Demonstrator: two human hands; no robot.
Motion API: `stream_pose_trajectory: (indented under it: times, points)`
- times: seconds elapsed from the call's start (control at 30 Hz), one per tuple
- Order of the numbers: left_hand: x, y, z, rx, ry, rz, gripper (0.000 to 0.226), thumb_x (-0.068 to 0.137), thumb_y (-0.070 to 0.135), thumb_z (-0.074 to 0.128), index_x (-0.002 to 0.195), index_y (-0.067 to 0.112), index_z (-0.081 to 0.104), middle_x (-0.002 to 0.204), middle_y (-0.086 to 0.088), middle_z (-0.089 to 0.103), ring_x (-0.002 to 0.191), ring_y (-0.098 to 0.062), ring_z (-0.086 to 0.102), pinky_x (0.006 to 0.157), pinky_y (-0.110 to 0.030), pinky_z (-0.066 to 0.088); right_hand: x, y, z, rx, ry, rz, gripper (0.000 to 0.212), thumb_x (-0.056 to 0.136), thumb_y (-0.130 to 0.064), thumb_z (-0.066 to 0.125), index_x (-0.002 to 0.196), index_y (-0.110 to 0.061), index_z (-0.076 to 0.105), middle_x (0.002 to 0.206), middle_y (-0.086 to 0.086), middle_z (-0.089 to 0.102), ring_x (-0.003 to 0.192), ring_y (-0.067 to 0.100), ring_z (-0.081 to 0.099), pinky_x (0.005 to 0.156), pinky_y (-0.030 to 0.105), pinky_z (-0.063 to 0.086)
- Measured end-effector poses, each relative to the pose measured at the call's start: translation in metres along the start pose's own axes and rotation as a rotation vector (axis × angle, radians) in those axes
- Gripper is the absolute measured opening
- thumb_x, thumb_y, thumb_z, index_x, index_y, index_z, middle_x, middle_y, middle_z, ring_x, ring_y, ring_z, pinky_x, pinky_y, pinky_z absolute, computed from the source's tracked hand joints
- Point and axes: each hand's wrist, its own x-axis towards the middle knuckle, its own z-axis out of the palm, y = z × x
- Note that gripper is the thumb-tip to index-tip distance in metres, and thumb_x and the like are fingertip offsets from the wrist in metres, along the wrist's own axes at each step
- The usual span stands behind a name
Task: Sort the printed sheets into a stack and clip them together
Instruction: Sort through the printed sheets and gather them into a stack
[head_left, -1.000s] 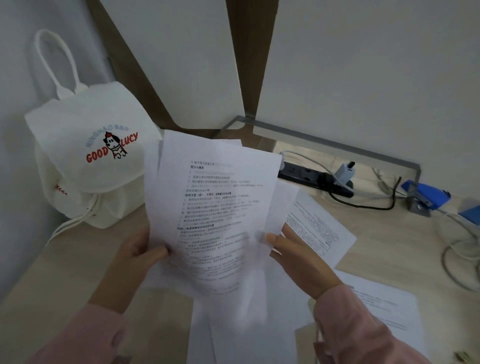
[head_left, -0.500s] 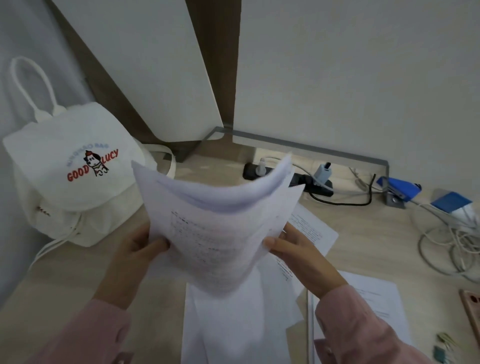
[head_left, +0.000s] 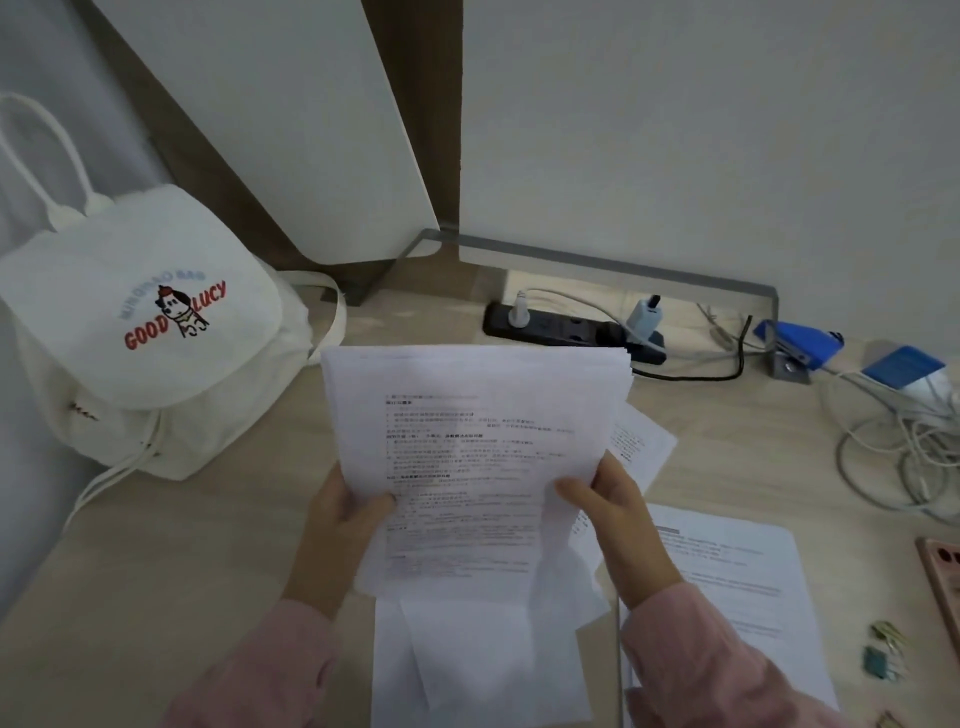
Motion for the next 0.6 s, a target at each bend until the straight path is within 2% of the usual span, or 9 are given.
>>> stream_pose_trajectory:
  times: [0.1, 0.17, 0.23, 0.3, 0.4, 0.43, 0.5, 0.53, 0.6]
  points:
    - [-0.001, 0.009, 0.002, -0.038, 0.052, 0.056, 0.034, 0.082, -0.013, 0.053, 0.1, 0.015, 0.059, 0.079, 0.026, 0.071, 0.074, 0.01, 0.064, 0.062, -0.006, 0.048, -0.005, -0.012, 0.0, 0.016, 0.093, -0.078, 0.033, 0.084, 0.009, 0.049, 0.095, -0.017, 0.066, 0.089, -0.01, 0.072, 0.086, 0.005, 0.065, 0.07, 0.014, 0.052]
    - [-0.001, 0.013, 0.0, -0.029, 0.09, 0.094, 0.027, 0.082, -0.011, 0.055, 0.095, 0.013, 0.06, 0.075, 0.025, 0.069, 0.071, 0.011, 0.061, 0.062, -0.005, 0.046, -0.01, -0.021, -0.002, 0.021, 0.124, -0.146, 0.033, 0.084, 0.01, 0.047, 0.089, -0.016, 0.066, 0.081, -0.012, 0.07, 0.08, 0.002, 0.063, 0.07, 0.013, 0.051]
    - [-0.001, 0.011, 0.001, 0.005, 0.13, 0.088, 0.028, 0.084, -0.014, 0.05, 0.079, 0.013, 0.056, 0.06, 0.025, 0.063, 0.06, 0.011, 0.055, 0.057, -0.003, 0.042, -0.013, -0.021, -0.003, 0.0, 0.153, -0.146, 0.027, 0.083, 0.008, 0.05, 0.088, -0.014, 0.065, 0.079, -0.011, 0.068, 0.08, 0.004, 0.062, 0.072, 0.016, 0.05]
    - [-0.003, 0.005, 0.006, 0.028, 0.128, 0.024, 0.031, 0.084, -0.012, 0.052, 0.073, 0.017, 0.054, 0.054, 0.023, 0.061, 0.055, 0.008, 0.053, 0.055, -0.004, 0.04, -0.013, -0.008, -0.002, -0.04, 0.164, -0.054, 0.017, 0.083, 0.003, 0.054, 0.085, -0.012, 0.062, 0.08, -0.005, 0.065, 0.082, 0.009, 0.058, 0.077, 0.025, 0.046]
    - [-0.006, -0.008, 0.013, 0.027, 0.083, -0.071, 0.019, 0.079, 0.0, 0.063, 0.075, 0.018, 0.059, 0.062, 0.009, 0.061, 0.065, -0.006, 0.053, 0.062, -0.02, 0.043, -0.014, 0.016, 0.0, -0.085, 0.148, 0.131, 0.022, 0.088, 0.0, 0.052, 0.101, -0.018, 0.056, 0.097, -0.006, 0.06, 0.099, 0.014, 0.053, 0.09, 0.028, 0.04]
    - [-0.007, -0.01, 0.013, 0.026, 0.073, -0.086, 0.015, 0.079, 0.003, 0.064, 0.076, 0.017, 0.06, 0.067, 0.003, 0.06, 0.069, -0.011, 0.053, 0.062, -0.023, 0.041, -0.014, 0.02, -0.001, -0.102, 0.147, 0.153, 0.021, 0.088, -0.002, 0.052, 0.101, -0.018, 0.056, 0.098, -0.005, 0.06, 0.1, 0.014, 0.053, 0.09, 0.027, 0.04]
    - [-0.01, -0.008, 0.014, 0.056, 0.045, -0.062, 0.01, 0.077, 0.009, 0.066, 0.083, 0.016, 0.062, 0.078, 0.001, 0.062, 0.076, -0.016, 0.056, 0.064, -0.021, 0.044, -0.016, 0.019, -0.006, -0.12, 0.139, 0.125, 0.021, 0.089, -0.002, 0.052, 0.092, -0.02, 0.061, 0.094, -0.008, 0.064, 0.09, 0.008, 0.059, 0.081, 0.019, 0.044]
    - [-0.011, -0.005, 0.016, 0.069, 0.031, -0.039, 0.014, 0.077, 0.01, 0.066, 0.09, 0.016, 0.063, 0.085, 0.004, 0.064, 0.079, -0.011, 0.061, 0.065, -0.018, 0.047, -0.017, 0.016, -0.011, -0.119, 0.129, 0.093, 0.023, 0.089, -0.002, 0.052, 0.092, -0.022, 0.063, 0.094, -0.01, 0.066, 0.088, 0.004, 0.061, 0.078, 0.017, 0.046]
    - [-0.014, 0.002, 0.023, 0.039, 0.013, -0.013, 0.025, 0.085, 0.002, 0.06, 0.103, 0.019, 0.062, 0.094, 0.014, 0.065, 0.081, 0.009, 0.063, 0.066, -0.007, 0.049, -0.021, 0.01, -0.025, -0.115, 0.119, 0.056, 0.024, 0.089, -0.003, 0.053, 0.095, -0.022, 0.065, 0.093, -0.013, 0.07, 0.088, 0.001, 0.065, 0.077, 0.017, 0.051]
